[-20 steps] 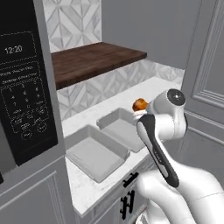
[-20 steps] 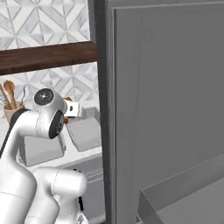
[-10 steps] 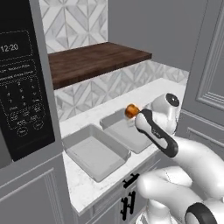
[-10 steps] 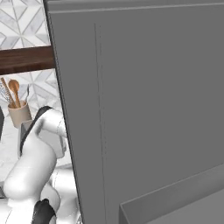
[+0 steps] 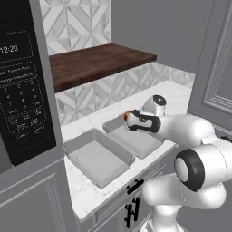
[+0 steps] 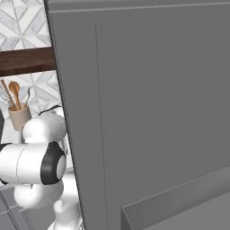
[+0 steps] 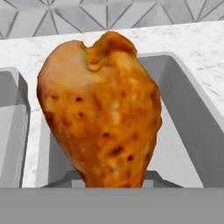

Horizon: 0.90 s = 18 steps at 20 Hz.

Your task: Place one onion and one chicken drumstick in each tupperware on the nearby counter, to pack two identical lunches.

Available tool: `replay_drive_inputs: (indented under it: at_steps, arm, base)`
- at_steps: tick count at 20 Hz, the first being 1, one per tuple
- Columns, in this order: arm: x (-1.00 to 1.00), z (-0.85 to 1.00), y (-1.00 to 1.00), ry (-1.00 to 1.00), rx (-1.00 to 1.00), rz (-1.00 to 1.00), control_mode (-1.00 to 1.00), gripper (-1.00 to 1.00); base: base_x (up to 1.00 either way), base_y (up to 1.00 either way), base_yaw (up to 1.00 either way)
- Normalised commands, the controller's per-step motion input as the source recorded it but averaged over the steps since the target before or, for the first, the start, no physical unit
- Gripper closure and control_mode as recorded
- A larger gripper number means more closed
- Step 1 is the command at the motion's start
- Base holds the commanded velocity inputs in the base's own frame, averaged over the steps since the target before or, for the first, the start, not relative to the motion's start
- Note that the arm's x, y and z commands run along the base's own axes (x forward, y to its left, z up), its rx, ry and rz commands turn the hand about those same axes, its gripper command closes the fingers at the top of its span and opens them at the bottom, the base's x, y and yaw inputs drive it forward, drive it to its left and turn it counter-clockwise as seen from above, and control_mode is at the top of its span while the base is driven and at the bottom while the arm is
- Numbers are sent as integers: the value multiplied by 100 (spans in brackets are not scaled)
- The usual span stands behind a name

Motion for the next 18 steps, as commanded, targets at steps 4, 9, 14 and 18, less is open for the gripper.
replay_drive_inputs:
  at_steps: [4,9,14,18]
  arm:
    - [36,-34,-9,9,0,0,-100,100]
    - [27,-37,-5,4,0,0,-100,100]
    - [32,-38,-5,3,0,0,-100,100]
    - [31,-36,-5,2,0,0,-100,100]
  base:
    - [0,0,0]
    - [0,0,0]
    - [0,0,0]
    - [0,0,0]
